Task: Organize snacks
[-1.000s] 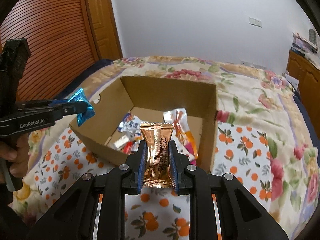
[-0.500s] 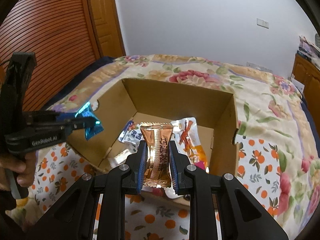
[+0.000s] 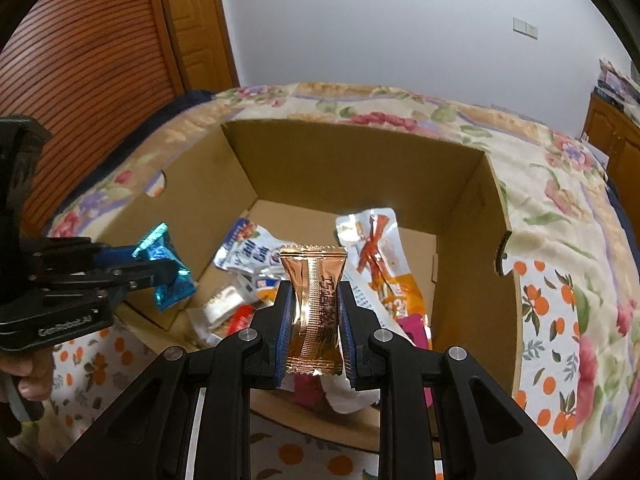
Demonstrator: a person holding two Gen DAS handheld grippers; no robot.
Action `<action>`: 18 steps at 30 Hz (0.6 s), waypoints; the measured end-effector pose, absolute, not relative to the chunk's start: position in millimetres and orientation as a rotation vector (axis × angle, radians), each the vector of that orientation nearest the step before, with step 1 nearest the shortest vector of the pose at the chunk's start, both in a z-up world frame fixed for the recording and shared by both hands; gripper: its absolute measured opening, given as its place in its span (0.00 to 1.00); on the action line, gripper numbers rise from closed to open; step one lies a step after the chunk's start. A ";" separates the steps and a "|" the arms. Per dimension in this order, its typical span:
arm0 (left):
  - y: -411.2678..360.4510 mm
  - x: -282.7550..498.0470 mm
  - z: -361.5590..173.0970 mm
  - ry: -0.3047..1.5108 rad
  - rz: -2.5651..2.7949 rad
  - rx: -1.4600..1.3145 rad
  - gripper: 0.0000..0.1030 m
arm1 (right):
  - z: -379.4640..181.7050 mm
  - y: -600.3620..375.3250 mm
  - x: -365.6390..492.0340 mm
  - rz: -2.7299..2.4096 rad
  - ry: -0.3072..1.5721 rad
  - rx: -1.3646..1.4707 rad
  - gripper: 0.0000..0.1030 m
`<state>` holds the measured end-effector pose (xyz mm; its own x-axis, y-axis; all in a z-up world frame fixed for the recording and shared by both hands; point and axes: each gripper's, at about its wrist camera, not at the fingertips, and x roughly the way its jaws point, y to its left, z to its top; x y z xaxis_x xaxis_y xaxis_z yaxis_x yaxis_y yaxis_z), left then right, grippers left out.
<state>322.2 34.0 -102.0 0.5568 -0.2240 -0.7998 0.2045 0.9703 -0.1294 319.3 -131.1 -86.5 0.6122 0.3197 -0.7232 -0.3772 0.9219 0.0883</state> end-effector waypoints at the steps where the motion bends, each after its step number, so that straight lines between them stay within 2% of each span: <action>1: 33.9 322.1 -103.0 0.949 -0.251 -0.024 0.23 | -89.0 -132.4 319.9 0.398 0.824 -0.076 0.19; 8: 32.7 321.4 -106.3 0.954 -0.251 -0.023 0.23 | -100.2 -143.1 324.9 0.380 0.855 -0.041 0.21; 11: 32.6 321.9 -106.8 0.953 -0.252 -0.028 0.27 | -101.9 -144.8 324.1 0.381 0.855 -0.037 0.22; 13: 33.6 322.4 -107.3 0.954 -0.251 -0.035 0.32 | -101.5 -146.3 323.4 0.381 0.854 -0.028 0.25; 15: 33.9 322.1 -106.6 0.954 -0.257 -0.039 0.37 | -99.6 -148.0 322.7 0.382 0.850 -0.017 0.42; 16: 33.5 321.4 -105.8 0.953 -0.262 -0.042 0.39 | -98.3 -148.8 321.9 0.380 0.846 -0.014 0.45; 18: 31.4 318.5 -103.4 0.949 -0.260 -0.038 0.44 | -94.8 -150.8 318.7 0.378 0.838 -0.011 0.46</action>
<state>318.5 31.4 -103.4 0.5539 -0.2361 -0.7984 0.2031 0.9683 -0.1455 318.7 -150.8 -94.8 0.6062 0.3224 -0.7270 -0.3312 0.9334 0.1378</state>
